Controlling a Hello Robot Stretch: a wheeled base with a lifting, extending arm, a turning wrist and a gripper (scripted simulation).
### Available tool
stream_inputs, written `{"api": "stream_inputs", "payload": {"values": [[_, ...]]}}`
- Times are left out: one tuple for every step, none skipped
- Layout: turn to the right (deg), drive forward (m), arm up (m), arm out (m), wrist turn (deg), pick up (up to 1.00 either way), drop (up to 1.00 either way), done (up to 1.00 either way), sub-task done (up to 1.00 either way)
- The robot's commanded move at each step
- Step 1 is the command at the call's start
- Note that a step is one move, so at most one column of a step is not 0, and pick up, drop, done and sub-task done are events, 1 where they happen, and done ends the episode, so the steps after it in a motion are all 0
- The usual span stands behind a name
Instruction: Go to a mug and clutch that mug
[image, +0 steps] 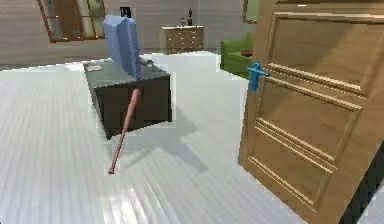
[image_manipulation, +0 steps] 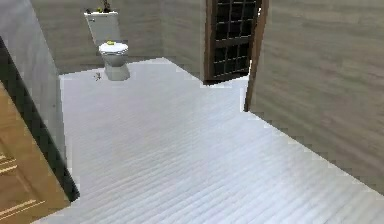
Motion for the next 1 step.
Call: {"api": "stream_inputs", "payload": {"values": [[0.0,1.0,0.0,0.0,0.0,0.0,0.0,0.0,0.0]]}}
